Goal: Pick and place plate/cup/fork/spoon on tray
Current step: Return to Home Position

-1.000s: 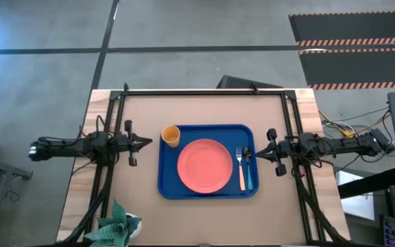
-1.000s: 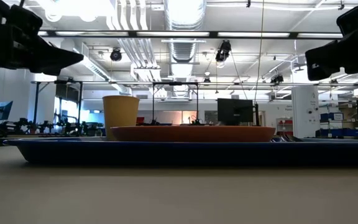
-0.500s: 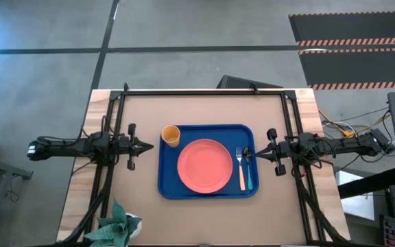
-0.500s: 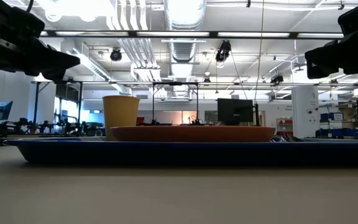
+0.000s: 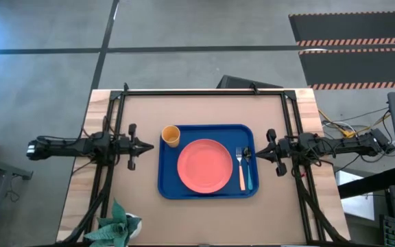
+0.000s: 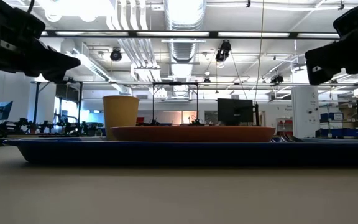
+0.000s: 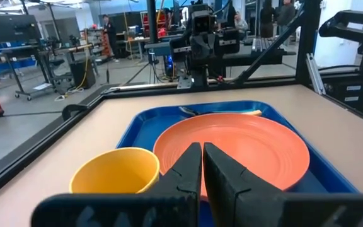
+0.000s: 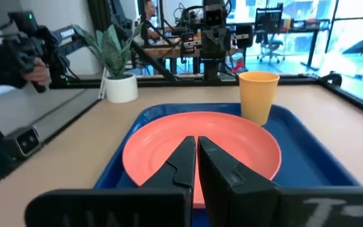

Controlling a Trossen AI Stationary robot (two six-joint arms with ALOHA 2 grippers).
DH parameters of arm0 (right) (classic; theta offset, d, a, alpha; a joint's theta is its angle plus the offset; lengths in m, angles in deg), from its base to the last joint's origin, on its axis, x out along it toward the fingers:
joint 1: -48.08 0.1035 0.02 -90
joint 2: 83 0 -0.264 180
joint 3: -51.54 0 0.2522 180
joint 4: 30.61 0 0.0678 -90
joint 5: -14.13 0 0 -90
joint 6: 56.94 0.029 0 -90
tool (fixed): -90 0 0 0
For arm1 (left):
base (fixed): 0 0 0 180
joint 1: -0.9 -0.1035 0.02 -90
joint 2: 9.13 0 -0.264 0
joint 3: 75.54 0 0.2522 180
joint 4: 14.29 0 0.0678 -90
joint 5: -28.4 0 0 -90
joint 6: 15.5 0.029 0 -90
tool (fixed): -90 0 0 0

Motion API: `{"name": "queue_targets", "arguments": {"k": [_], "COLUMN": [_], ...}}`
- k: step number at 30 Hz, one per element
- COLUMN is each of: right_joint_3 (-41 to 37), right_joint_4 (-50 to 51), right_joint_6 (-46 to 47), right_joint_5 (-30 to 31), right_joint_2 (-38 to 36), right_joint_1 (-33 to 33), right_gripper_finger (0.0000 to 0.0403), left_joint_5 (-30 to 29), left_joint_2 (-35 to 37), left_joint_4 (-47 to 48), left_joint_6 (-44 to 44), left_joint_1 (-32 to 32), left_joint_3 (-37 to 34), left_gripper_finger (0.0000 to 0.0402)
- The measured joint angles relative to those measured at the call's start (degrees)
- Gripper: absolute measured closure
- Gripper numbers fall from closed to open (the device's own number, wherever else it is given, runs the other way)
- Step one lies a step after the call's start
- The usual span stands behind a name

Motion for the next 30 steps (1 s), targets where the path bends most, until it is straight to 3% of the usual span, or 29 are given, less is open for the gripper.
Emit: {"name": "queue_targets", "arguments": {"k": [13, 25, 30], "right_joint_3": [0.0, 0.0, 0.0], "right_joint_4": [-0.12, -0.4, -0.81], "right_joint_6": [3.72, -7.12, -8.14], "right_joint_5": [0.02, 0.0, 0.0], "right_joint_2": [0.0, 0.0, 0.0], "right_joint_1": [0.0, 0.0, 0.02], "right_gripper_finger": [0.0394, 0.0394, 0.0394], "left_joint_5": [-0.02, 0.0, 0.0], "left_joint_2": [-2.87, -3.7, -2.37], "left_joint_4": [-0.36, -0.97, -4.45], "left_joint_6": [0.0, 0.07, 4.3], "left_joint_1": [0.01, 0.01, 0.0], "left_joint_3": [0.0, 0.0, 0.0], "left_gripper_finger": [0.0402, 0.0402, 0.0402]}}
